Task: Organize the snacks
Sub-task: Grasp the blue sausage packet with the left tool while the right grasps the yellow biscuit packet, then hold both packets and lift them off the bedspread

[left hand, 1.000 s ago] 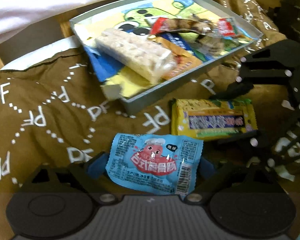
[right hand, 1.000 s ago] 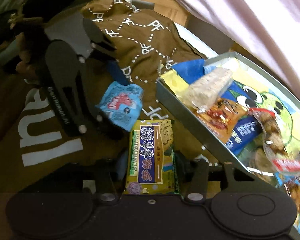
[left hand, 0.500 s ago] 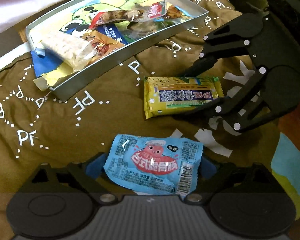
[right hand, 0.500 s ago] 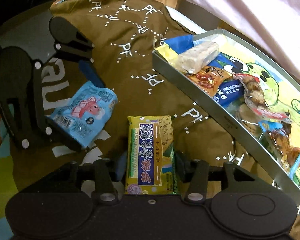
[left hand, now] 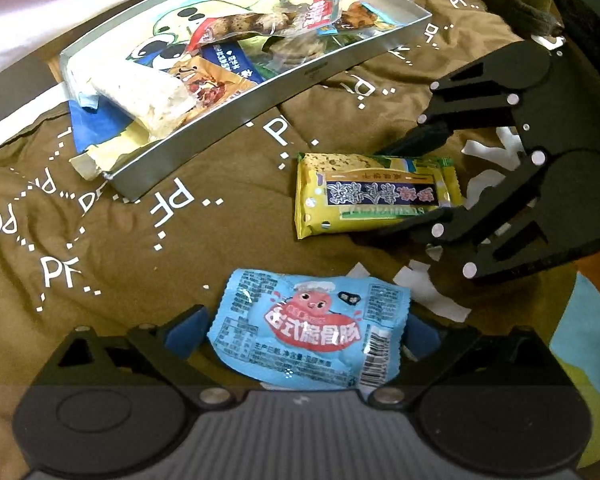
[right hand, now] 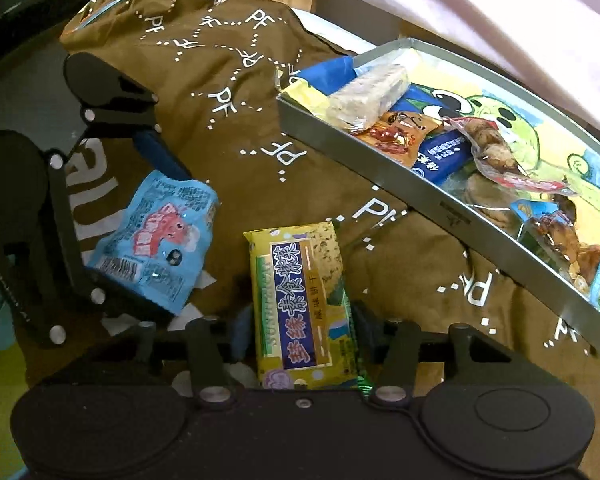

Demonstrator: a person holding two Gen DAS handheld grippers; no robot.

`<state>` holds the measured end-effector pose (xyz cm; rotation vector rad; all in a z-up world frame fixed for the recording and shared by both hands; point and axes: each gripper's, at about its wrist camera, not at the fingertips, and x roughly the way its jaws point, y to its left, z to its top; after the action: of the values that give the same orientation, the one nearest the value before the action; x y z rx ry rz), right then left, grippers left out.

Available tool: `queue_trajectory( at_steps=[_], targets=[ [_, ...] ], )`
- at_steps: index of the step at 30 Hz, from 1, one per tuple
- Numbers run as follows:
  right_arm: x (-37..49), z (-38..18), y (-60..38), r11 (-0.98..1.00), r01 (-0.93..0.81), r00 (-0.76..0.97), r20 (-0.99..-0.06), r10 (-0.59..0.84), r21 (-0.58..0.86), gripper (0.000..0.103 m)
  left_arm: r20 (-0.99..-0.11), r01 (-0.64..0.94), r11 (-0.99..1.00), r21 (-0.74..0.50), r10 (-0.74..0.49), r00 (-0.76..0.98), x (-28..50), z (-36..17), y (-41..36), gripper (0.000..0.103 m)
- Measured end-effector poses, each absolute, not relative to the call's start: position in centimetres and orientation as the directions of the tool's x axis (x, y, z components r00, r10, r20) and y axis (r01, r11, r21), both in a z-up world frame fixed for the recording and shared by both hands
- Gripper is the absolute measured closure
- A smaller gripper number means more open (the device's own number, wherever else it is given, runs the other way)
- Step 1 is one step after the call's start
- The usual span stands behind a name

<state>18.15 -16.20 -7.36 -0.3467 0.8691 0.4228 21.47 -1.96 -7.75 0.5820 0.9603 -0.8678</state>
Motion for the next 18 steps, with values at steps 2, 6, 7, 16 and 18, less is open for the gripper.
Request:
queue_trajectory(
  at_steps=[2, 6, 7, 16, 18],
  targets=[
    [17.7, -7.3, -16.3, 0.862, -0.491, 0.574, -0.790, 0.213, -0.125, 0.050, -0.882, 0.836, 0.545, 0.060, -0.364, 0.300, 21.2, -7.6, -1.9, 0.008],
    [17.1, -7.1, -16.8, 0.868, -0.484, 0.570, -0.794, 0.213, -0.115, 0.050, -0.884, 0.819, 0.568, 0.073, -0.344, 0.317, 20.6, -7.4, -2.0, 0.010],
    [16.9, -7.1, -16.8, 0.869, -0.481, 0.569, -0.795, 0.210, -0.115, 0.050, -0.884, 0.817, 0.571, 0.076, -0.341, 0.321, 20.5, -7.4, -2.1, 0.011],
    [14.8, -6.6, -17.9, 0.872, -0.478, 0.561, -0.801, 0.210, -0.107, 0.051, -0.882, 0.718, 0.694, 0.059, -0.301, 0.363, 19.1, -7.3, -1.8, 0.011],
    [14.4, -6.6, -18.2, 0.870, -0.483, 0.558, -0.801, 0.217, -0.100, 0.051, -0.874, 0.710, 0.704, 0.034, -0.324, 0.363, 18.5, -7.4, -1.4, 0.010]
  ],
)
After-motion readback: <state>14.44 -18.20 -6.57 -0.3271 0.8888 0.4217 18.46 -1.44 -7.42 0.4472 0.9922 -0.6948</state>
